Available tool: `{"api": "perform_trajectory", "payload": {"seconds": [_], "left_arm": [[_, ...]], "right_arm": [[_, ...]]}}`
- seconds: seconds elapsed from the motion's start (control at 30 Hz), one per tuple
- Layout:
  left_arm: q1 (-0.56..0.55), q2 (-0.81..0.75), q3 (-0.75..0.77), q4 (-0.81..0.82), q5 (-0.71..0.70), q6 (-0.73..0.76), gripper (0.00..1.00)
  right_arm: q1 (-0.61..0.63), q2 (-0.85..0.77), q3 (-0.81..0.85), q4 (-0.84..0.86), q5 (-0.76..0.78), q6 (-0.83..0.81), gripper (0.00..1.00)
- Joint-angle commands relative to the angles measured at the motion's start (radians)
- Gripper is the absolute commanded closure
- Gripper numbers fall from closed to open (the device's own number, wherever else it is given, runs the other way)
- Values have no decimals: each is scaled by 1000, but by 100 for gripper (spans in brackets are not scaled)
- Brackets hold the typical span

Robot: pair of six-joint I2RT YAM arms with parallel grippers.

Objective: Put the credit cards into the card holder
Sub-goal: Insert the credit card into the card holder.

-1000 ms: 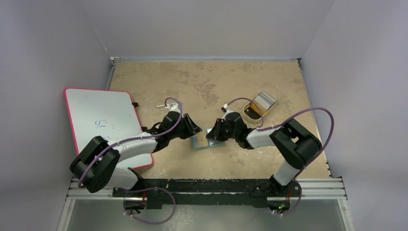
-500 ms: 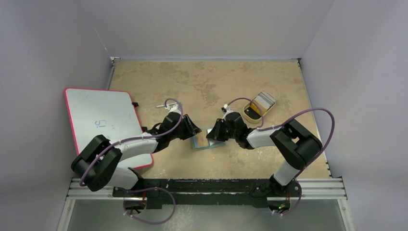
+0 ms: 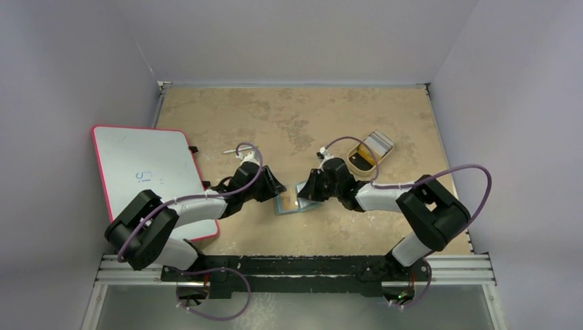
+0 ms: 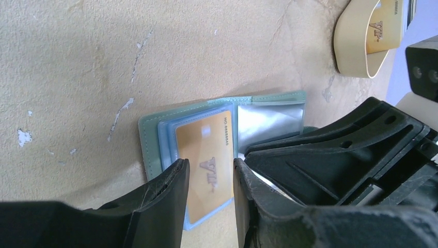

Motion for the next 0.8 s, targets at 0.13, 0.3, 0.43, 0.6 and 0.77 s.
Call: {"api": "perform_trajectory", "payload": {"seconds": [0.13, 0.3, 0.43, 0.6, 0.77], "left_arm": [[1, 19, -2, 38, -16, 16, 64], [2, 21, -1, 25, -18, 24, 64], [1, 23, -3, 35, -16, 24, 64], [1, 31, -5, 61, -2, 20, 64], [1, 36, -4, 77, 13, 17, 64]], "right_arm": [[4, 26, 40, -46, 41, -56, 88], [6, 72, 13, 12, 15, -35, 89], [5, 80, 11, 21, 4, -30, 89], [5, 85, 5, 31, 1, -26, 90], [4, 95, 2, 42, -5, -23, 90]]}}
